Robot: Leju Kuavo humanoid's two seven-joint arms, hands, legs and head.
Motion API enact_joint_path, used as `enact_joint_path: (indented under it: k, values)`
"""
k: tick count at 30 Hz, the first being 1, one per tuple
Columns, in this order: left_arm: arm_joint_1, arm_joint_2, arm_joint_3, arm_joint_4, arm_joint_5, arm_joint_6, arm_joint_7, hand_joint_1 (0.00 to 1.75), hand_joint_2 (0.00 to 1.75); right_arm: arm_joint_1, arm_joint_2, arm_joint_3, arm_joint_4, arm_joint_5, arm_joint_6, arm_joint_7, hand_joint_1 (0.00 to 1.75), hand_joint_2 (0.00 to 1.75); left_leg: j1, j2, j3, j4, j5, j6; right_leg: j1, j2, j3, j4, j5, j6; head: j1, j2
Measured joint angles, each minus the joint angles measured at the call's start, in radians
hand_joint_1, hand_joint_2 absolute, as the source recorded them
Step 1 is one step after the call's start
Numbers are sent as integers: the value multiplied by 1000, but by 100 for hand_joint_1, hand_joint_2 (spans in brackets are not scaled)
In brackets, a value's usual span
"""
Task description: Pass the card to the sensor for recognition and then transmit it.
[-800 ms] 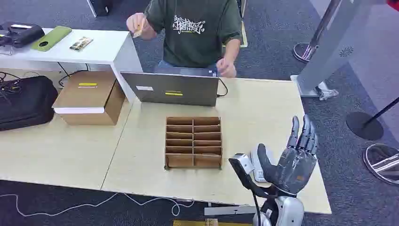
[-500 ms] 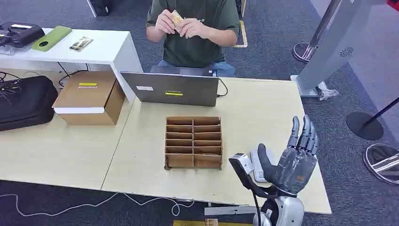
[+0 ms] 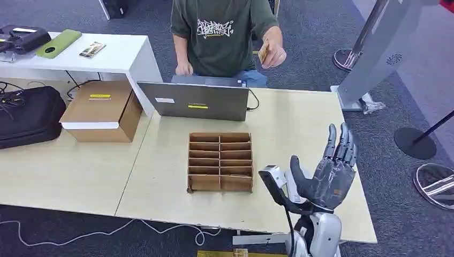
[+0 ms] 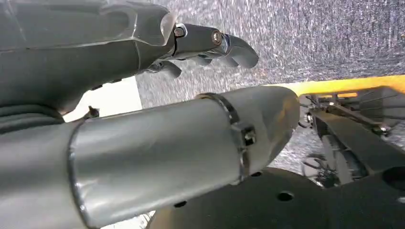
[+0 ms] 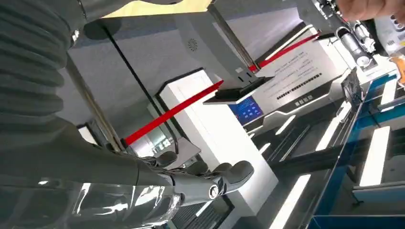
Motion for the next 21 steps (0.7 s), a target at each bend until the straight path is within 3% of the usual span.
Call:
enact_joint_path:
  k: [6, 13, 21]
  values:
    - [-5, 11, 0, 0, -51, 0, 11, 0, 0, -144, -7, -39, 134, -22, 2, -21, 0, 175, 0, 2, 0, 0, 1, 0, 0, 1, 0, 0, 1, -1, 0, 0]
    - [-17, 26, 0, 0, -118, 0, 22, 0, 0, -397, -51, -98, 418, 4, -2, -14, 0, 175, 0, 2, 1, 0, 2, -1, 0, 1, 0, 0, 2, -1, 0, 0]
    - [-22, 37, 0, -2, -119, -3, 31, 0, 0, -575, -88, -111, 661, 33, -2, -40, 0, 175, 0, 2, 0, 1, 2, -1, 0, 1, -1, 1, 2, -1, 0, 0]
